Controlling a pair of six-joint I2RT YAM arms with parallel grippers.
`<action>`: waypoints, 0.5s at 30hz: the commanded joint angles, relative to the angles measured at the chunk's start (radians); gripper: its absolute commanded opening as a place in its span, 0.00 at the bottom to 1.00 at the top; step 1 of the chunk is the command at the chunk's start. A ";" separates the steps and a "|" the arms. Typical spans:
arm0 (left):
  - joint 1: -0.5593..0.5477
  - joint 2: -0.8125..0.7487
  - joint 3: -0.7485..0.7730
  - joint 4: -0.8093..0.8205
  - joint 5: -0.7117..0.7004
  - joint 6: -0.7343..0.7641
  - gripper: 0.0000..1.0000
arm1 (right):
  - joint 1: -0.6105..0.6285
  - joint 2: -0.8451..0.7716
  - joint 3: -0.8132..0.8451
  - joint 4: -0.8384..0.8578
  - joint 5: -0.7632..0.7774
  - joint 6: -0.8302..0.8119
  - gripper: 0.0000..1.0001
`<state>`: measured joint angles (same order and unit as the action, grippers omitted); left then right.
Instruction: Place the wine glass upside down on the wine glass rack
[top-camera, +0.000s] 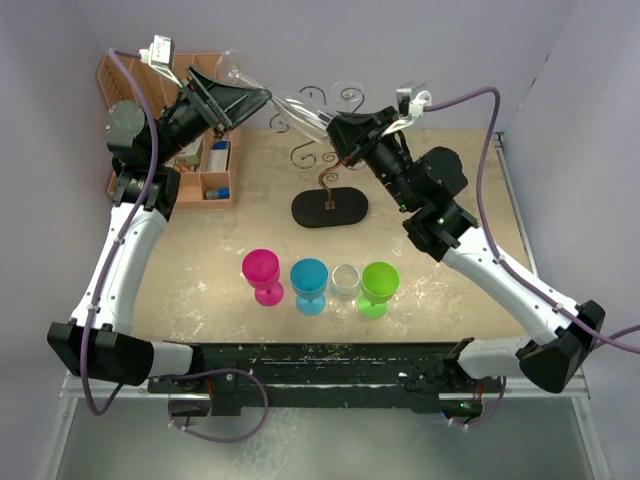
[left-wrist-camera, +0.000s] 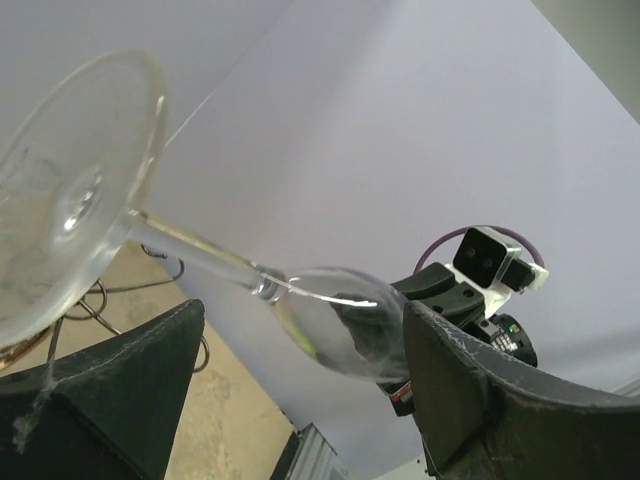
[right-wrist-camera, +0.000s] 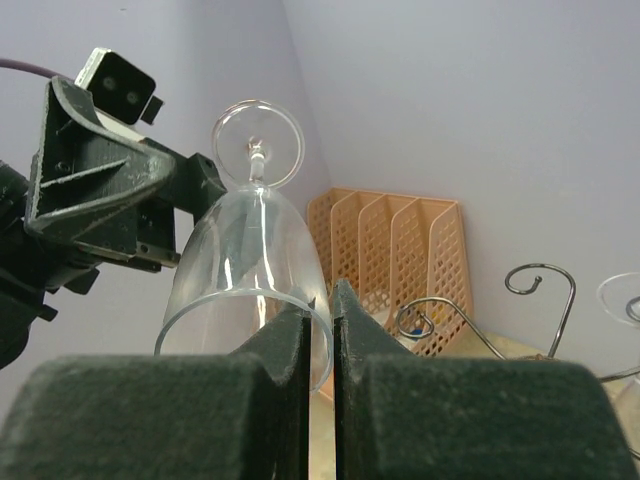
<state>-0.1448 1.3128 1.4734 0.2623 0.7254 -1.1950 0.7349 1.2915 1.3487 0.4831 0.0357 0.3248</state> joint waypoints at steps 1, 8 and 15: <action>0.005 0.050 0.086 0.109 -0.029 -0.020 0.83 | 0.004 0.028 0.064 0.161 0.001 0.004 0.00; 0.004 0.105 0.128 0.170 -0.062 -0.009 0.38 | 0.017 0.075 0.067 0.171 -0.015 0.040 0.00; -0.008 0.104 0.170 0.197 -0.070 -0.005 0.07 | 0.090 0.092 0.063 0.168 0.005 0.009 0.00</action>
<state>-0.1394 1.4338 1.5803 0.3511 0.6476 -1.2877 0.7563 1.3899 1.3617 0.6174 0.0715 0.3542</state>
